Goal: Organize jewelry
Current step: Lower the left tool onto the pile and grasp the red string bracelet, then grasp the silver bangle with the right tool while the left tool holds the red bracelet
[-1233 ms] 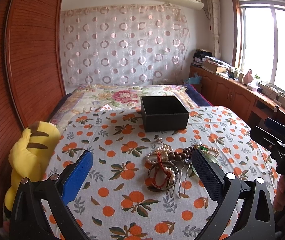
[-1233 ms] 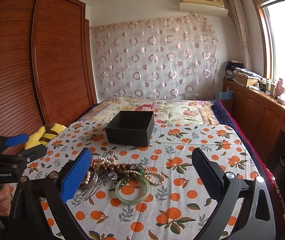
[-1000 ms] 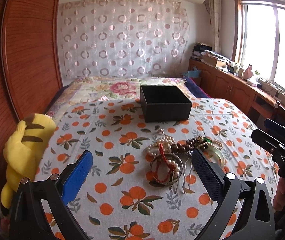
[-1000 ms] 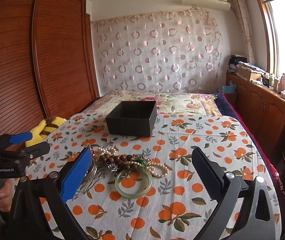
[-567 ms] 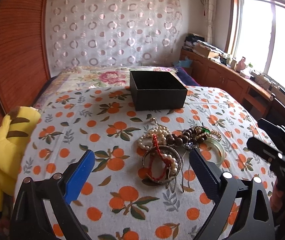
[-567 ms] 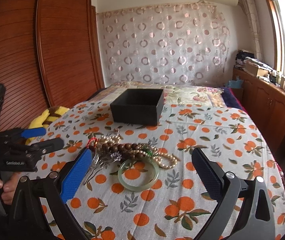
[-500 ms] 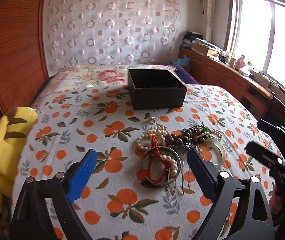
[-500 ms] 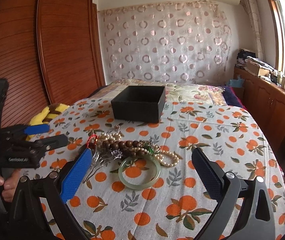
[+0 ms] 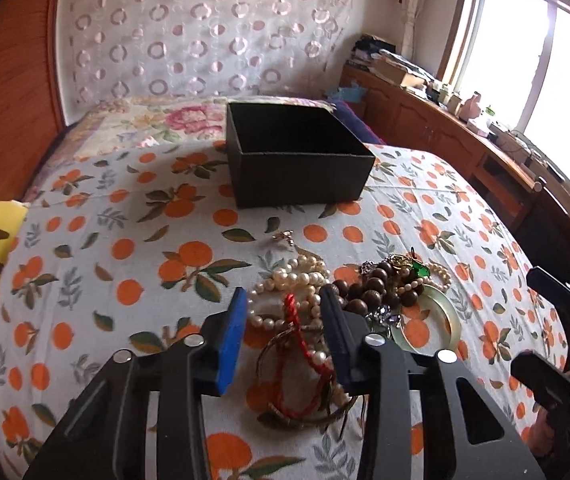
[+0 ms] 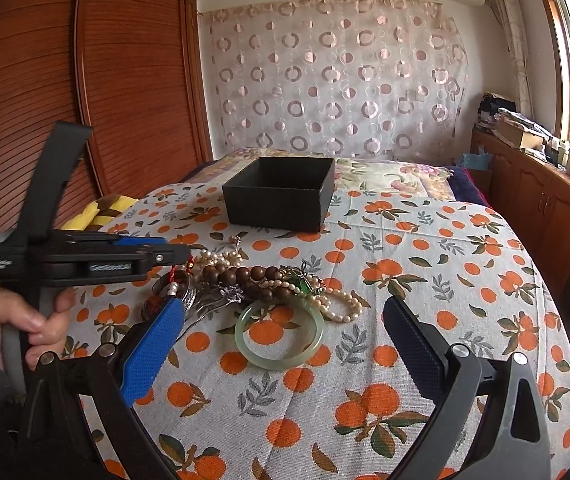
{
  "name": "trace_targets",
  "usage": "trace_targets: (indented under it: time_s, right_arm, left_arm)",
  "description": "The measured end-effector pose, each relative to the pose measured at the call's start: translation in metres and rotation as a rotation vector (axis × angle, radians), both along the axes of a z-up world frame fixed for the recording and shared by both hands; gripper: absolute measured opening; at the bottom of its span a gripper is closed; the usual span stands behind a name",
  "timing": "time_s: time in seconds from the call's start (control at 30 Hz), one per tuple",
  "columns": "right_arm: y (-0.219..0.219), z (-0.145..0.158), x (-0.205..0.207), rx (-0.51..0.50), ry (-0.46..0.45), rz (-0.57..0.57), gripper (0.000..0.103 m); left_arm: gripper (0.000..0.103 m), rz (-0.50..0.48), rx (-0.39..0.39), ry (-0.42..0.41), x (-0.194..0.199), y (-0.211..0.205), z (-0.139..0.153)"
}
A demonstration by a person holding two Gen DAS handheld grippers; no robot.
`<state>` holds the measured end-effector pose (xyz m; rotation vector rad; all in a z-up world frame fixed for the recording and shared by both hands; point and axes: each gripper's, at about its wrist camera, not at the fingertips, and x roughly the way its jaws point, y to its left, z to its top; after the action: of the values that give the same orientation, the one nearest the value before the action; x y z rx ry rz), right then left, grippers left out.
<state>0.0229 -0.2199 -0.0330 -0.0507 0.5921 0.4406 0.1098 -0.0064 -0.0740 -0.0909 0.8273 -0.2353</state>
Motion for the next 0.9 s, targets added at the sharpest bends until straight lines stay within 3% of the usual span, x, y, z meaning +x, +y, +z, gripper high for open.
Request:
trace_targets:
  time_s: [0.07, 0.17, 0.9]
  right_arm:
    - [0.000, 0.000, 0.000, 0.001, 0.001, 0.001, 0.101]
    - [0.000, 0.000, 0.000, 0.004, 0.001, 0.004, 0.101]
    - [0.015, -0.005, -0.002, -0.014, 0.014, 0.035, 0.101]
  left_arm:
    - [0.026, -0.008, -0.014, 0.027, 0.006, 0.000, -0.004]
    - [0.004, -0.013, -0.026, 0.046, 0.008, 0.002, -0.007]
    - [0.002, 0.069, -0.034, -0.032, -0.063, 0.045, 0.008]
